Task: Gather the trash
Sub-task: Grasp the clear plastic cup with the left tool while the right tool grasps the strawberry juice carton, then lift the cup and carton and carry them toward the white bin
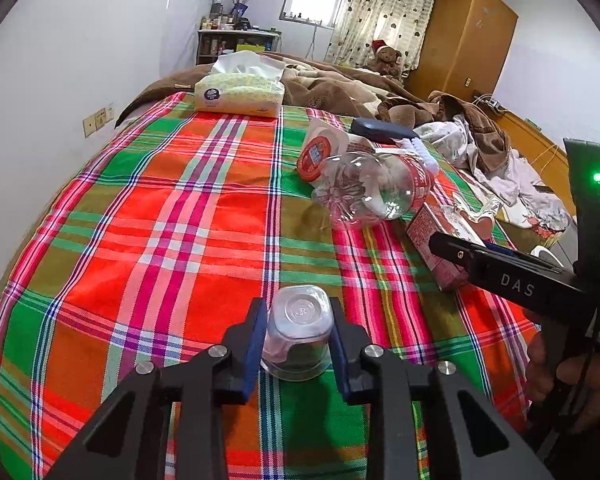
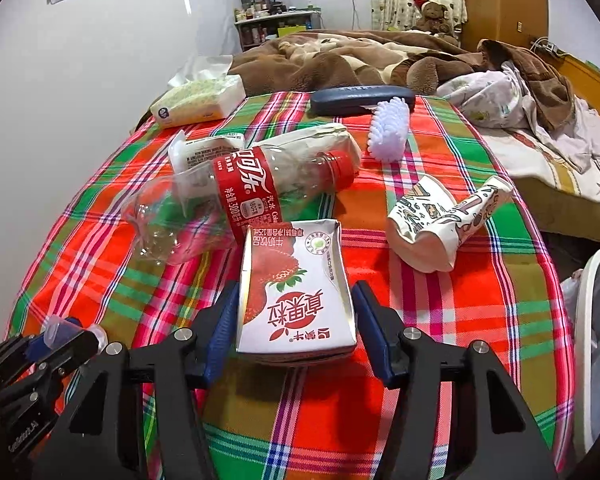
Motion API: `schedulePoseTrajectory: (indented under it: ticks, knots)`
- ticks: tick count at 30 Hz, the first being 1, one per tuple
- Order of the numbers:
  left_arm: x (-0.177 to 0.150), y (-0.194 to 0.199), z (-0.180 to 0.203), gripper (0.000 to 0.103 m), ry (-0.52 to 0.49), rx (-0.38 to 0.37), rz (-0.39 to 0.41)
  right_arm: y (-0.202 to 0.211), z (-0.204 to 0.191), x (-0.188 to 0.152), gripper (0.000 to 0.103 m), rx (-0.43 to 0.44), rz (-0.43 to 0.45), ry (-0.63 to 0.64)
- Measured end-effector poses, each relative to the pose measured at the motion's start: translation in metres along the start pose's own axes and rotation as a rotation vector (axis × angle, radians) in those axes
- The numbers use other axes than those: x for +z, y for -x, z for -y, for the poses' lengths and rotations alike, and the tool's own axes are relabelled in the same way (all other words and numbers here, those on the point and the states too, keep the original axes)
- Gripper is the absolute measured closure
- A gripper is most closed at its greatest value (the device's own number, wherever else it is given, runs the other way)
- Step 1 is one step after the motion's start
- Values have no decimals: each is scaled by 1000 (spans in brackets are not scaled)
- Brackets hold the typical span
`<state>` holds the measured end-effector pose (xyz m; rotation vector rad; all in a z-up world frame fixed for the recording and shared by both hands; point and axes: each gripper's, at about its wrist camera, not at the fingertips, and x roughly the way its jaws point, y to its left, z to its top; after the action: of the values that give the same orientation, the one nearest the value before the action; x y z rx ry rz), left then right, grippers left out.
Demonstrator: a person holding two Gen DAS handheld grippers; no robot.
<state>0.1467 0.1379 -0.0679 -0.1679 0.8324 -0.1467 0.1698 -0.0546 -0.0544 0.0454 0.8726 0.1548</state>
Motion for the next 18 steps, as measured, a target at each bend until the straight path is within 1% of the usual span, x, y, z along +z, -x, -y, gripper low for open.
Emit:
schedulePoseTrajectory:
  ticks: [2, 7, 12, 18]
  knots:
    - [0, 1, 1, 73, 2, -7, 0, 2, 1, -1, 46, 6, 7, 1]
    - [0, 6, 8, 73, -8, 6, 8, 5, 4, -4, 46, 2, 17, 1]
    - [1, 13, 16, 73, -23, 17, 19, 15, 11, -7, 46, 21, 35, -15]
    - [4, 24, 32, 73, -48, 10, 38, 25, 22, -8, 46, 29, 57, -36]
